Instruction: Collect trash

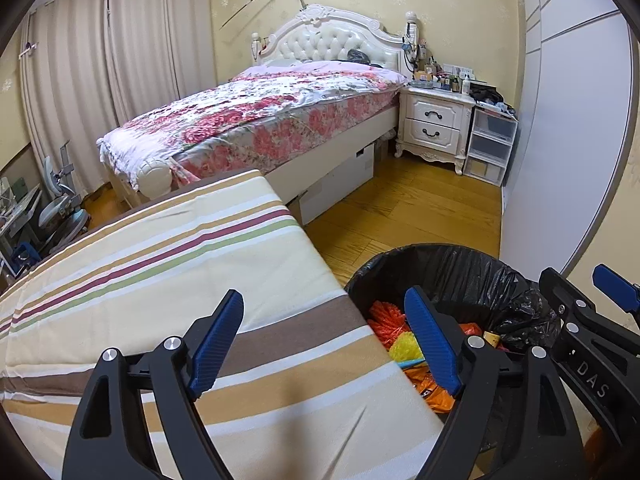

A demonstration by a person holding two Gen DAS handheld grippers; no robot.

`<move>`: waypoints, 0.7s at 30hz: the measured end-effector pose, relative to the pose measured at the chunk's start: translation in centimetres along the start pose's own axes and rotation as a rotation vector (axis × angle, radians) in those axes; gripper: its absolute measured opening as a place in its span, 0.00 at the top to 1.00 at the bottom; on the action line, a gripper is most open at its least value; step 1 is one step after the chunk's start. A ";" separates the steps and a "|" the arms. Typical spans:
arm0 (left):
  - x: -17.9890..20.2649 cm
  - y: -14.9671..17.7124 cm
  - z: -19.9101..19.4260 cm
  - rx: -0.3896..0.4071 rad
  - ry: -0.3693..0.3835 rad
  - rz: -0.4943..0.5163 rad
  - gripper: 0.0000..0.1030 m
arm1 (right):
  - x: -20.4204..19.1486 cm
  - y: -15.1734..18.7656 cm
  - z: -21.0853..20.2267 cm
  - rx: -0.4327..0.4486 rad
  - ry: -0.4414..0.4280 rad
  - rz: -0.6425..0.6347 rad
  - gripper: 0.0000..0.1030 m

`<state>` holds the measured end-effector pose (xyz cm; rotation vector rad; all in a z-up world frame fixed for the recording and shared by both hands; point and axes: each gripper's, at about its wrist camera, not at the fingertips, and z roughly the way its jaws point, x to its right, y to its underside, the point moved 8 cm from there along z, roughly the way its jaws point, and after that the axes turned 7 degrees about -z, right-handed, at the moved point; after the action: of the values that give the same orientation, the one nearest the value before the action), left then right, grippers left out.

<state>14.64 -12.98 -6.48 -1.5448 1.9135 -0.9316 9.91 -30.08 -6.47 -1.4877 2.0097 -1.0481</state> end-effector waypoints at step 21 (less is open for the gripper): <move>-3.7 1.4 -6.2 0.080 -0.055 -0.041 0.19 | -2.6 0.8 -6.2 0.076 -0.053 -0.054 0.20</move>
<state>9.94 -8.00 -3.76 -1.5525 1.7906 -0.9619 5.83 -25.55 -3.46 -1.5214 1.8824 -1.0833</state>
